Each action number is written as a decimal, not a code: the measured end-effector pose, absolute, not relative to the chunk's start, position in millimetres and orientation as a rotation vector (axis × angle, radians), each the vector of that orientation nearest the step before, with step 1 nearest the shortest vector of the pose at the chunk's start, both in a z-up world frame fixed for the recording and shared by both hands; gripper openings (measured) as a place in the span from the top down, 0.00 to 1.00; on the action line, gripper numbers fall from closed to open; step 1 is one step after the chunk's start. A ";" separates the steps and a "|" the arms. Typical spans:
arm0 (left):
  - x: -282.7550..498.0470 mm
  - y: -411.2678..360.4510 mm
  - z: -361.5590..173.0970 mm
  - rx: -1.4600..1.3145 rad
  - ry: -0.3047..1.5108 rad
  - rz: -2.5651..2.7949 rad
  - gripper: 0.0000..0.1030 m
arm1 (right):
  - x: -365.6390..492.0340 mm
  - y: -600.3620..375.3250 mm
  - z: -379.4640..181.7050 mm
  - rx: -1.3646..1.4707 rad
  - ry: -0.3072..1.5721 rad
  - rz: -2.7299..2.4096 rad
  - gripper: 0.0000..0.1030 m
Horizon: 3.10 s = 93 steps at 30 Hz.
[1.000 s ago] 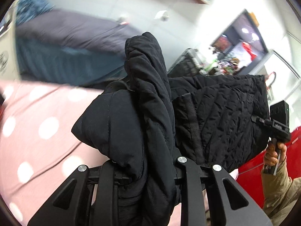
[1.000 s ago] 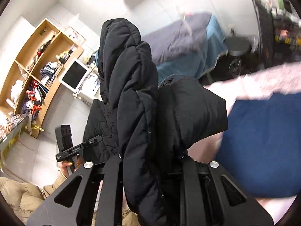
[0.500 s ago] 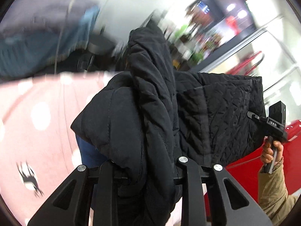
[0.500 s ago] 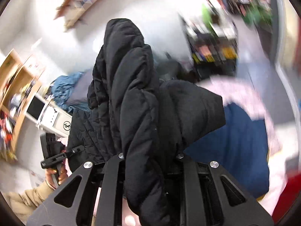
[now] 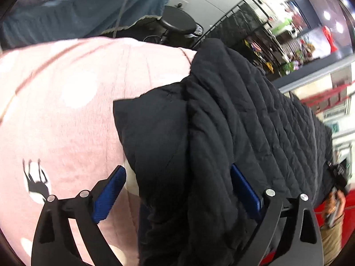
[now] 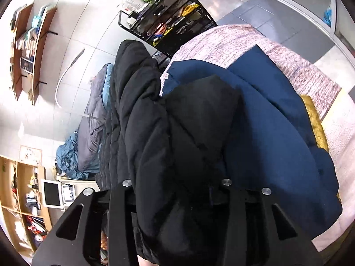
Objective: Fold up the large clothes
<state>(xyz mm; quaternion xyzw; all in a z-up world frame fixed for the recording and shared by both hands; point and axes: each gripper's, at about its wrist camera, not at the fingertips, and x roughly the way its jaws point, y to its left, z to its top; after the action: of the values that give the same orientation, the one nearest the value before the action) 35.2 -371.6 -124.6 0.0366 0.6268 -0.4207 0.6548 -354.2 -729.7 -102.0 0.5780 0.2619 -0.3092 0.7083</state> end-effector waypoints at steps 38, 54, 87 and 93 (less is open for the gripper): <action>-89.9 -333.8 5.4 0.600 0.981 -0.971 0.06 | -290.0 -518.3 39.7 0.207 1.097 -1.556 0.08; -130.1 -361.4 7.5 0.813 0.969 -0.978 0.06 | -156.6 -447.7 -8.8 0.332 1.270 -0.941 0.06; -148.2 -361.2 9.0 0.809 1.050 -0.963 0.06 | -164.7 -469.5 -11.6 0.336 1.247 -1.012 0.05; -149.2 -360.7 6.8 0.806 1.071 -0.972 0.06 | -165.7 -468.9 -12.9 0.343 1.244 -1.015 0.05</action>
<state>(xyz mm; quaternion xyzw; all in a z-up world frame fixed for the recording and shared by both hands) -149.2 -360.7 6.8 0.3585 0.4763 -0.4325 0.6764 -165.7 -468.9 -12.9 0.1527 0.5546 -0.4522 0.6816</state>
